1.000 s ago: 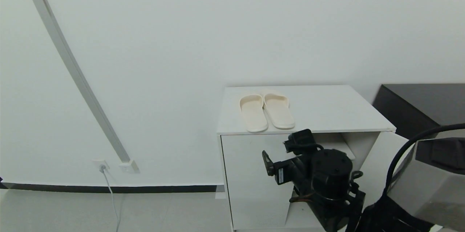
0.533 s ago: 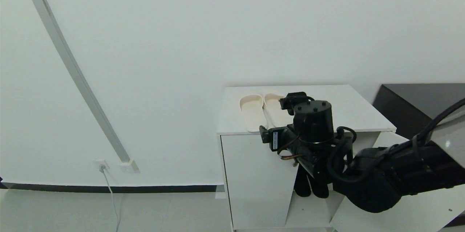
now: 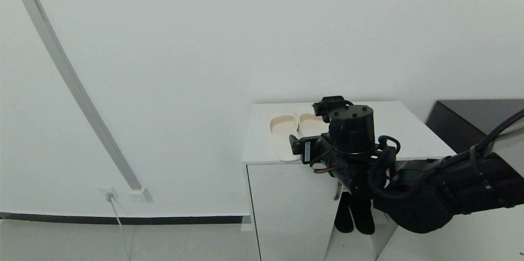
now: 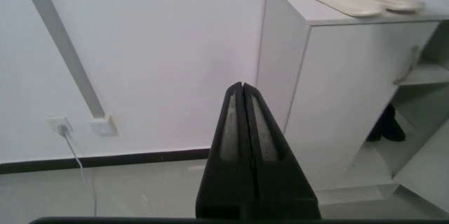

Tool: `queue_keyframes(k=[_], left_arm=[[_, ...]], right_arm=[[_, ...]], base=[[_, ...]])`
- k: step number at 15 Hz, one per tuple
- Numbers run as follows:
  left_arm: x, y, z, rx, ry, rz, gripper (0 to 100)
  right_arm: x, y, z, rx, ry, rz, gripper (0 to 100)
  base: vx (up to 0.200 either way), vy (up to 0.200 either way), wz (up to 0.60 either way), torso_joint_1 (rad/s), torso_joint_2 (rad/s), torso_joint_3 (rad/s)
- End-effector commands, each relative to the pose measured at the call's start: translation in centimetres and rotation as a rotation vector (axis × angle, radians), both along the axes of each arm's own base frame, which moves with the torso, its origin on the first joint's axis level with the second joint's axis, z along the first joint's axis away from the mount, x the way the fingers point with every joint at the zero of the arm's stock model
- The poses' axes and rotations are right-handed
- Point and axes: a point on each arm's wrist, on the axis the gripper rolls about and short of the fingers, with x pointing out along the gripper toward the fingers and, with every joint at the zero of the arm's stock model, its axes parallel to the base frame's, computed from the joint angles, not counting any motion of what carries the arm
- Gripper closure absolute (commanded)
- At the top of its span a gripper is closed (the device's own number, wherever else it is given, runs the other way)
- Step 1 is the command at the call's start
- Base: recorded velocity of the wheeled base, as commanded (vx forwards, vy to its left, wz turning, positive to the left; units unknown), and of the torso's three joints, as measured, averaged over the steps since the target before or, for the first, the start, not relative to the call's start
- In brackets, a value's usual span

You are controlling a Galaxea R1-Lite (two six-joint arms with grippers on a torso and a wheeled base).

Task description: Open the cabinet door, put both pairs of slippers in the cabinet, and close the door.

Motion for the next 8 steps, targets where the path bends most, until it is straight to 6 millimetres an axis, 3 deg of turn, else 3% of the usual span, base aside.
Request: queue_keyframes(k=[1, 4, 8], left_arm=[[0.0, 0.0, 0.0, 0.000, 0.000, 0.000, 100], [0.0, 0.0, 0.0, 0.000, 0.000, 0.000, 100], [0.0, 0.0, 0.0, 0.000, 0.000, 0.000, 100]], right_arm=[[0.2, 0.3, -1.0, -0.018, 0.018, 0.003, 0], [0.5, 0.7, -2.2, -0.034, 0.038, 0.005, 0], [1.1, 1.3, -3.8, -0.038, 0.039, 0.007, 0]], base=[[0.200, 0.000, 0.00, 0.017, 0.00, -0.002], [0.200, 0.000, 0.00, 0.005, 0.00, 0.004], [0.000, 0.000, 0.00, 0.000, 0.00, 0.000]])
